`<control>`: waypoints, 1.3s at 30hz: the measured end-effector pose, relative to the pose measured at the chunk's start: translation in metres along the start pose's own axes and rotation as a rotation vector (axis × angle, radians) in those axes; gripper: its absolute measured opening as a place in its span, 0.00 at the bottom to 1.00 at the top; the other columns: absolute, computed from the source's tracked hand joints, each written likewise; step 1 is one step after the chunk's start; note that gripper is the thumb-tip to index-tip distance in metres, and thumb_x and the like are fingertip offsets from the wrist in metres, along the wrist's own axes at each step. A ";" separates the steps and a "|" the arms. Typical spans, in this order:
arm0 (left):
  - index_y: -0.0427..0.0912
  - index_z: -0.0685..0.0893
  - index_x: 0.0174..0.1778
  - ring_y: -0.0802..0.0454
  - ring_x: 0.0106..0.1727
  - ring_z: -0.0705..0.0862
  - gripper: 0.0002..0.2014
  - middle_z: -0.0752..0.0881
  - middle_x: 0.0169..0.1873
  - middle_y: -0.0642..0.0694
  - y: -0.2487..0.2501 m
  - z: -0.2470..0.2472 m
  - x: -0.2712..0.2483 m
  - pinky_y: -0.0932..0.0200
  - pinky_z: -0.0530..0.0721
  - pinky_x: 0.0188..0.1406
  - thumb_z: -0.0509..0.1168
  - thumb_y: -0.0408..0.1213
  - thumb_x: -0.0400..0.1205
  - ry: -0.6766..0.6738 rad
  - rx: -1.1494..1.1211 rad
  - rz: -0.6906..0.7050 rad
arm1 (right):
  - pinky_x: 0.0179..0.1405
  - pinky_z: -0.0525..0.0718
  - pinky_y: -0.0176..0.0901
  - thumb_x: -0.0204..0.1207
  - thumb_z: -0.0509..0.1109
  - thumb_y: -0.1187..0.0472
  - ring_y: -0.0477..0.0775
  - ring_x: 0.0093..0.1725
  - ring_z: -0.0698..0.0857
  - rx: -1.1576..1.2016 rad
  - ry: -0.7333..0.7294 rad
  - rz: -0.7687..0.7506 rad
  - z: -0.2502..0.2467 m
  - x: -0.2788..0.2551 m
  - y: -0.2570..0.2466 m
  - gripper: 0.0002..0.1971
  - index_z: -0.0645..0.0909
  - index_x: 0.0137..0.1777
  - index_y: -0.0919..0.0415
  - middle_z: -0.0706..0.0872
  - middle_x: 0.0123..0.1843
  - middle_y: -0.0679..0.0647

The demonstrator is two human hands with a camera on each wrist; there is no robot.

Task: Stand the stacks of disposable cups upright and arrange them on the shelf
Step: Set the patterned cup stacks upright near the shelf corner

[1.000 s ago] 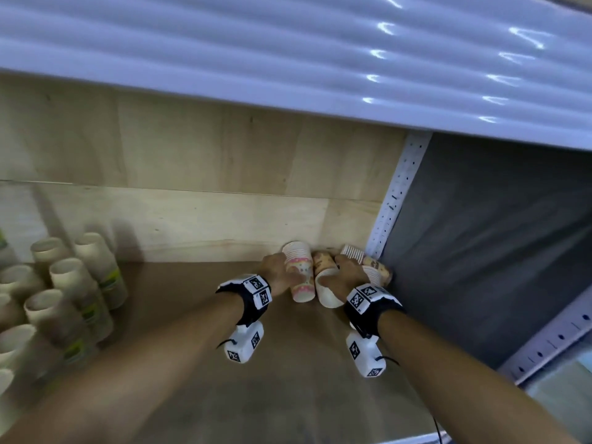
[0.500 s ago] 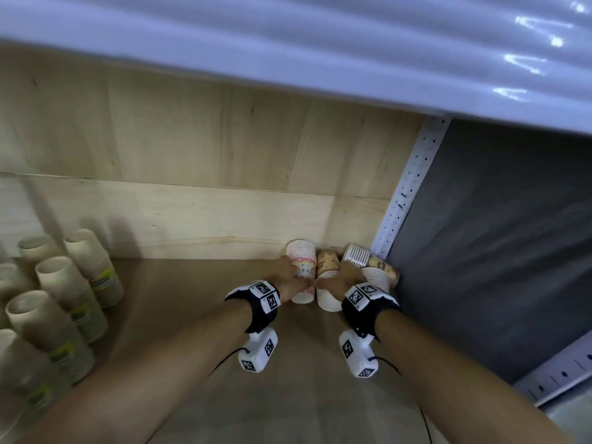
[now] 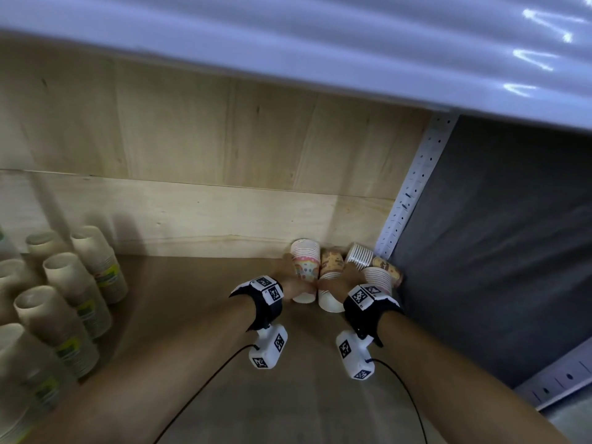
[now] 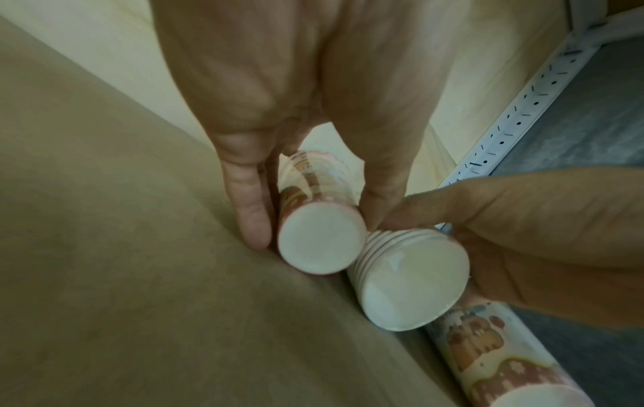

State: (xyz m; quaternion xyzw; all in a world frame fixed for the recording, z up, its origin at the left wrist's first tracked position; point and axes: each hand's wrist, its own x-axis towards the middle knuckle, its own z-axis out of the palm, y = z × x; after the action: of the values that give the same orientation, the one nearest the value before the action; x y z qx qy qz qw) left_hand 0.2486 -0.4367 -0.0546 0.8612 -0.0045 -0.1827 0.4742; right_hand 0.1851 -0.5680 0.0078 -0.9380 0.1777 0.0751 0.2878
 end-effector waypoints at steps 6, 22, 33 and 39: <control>0.44 0.57 0.80 0.45 0.59 0.82 0.53 0.78 0.65 0.43 0.001 -0.004 -0.006 0.55 0.87 0.37 0.82 0.40 0.63 0.018 -0.026 0.059 | 0.69 0.76 0.57 0.73 0.74 0.56 0.69 0.71 0.76 0.078 0.023 0.031 0.005 0.003 0.003 0.35 0.63 0.76 0.64 0.72 0.74 0.65; 0.46 0.82 0.59 0.47 0.49 0.83 0.22 0.85 0.50 0.46 0.036 -0.091 -0.068 0.60 0.83 0.40 0.76 0.43 0.70 0.222 0.299 0.260 | 0.60 0.84 0.59 0.41 0.83 0.57 0.65 0.62 0.82 0.504 0.328 -0.001 0.029 0.001 -0.007 0.52 0.66 0.70 0.61 0.80 0.62 0.58; 0.45 0.81 0.69 0.44 0.68 0.78 0.26 0.78 0.70 0.44 0.035 -0.079 -0.089 0.53 0.82 0.61 0.75 0.45 0.74 0.150 0.544 0.327 | 0.44 0.82 0.42 0.49 0.88 0.61 0.53 0.48 0.84 0.333 0.225 -0.116 0.053 -0.028 0.012 0.31 0.76 0.51 0.54 0.82 0.48 0.50; 0.47 0.80 0.70 0.44 0.69 0.77 0.27 0.78 0.71 0.45 0.036 -0.074 -0.092 0.51 0.82 0.63 0.73 0.46 0.74 0.133 0.574 0.332 | 0.53 0.84 0.48 0.52 0.87 0.64 0.55 0.56 0.84 0.404 0.144 -0.114 0.070 -0.026 0.023 0.42 0.70 0.65 0.56 0.83 0.56 0.51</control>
State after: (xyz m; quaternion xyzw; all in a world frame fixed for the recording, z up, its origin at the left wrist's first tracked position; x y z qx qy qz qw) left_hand 0.1919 -0.3795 0.0391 0.9572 -0.1652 -0.0375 0.2348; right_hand 0.1496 -0.5384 -0.0557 -0.8729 0.1560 -0.0458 0.4600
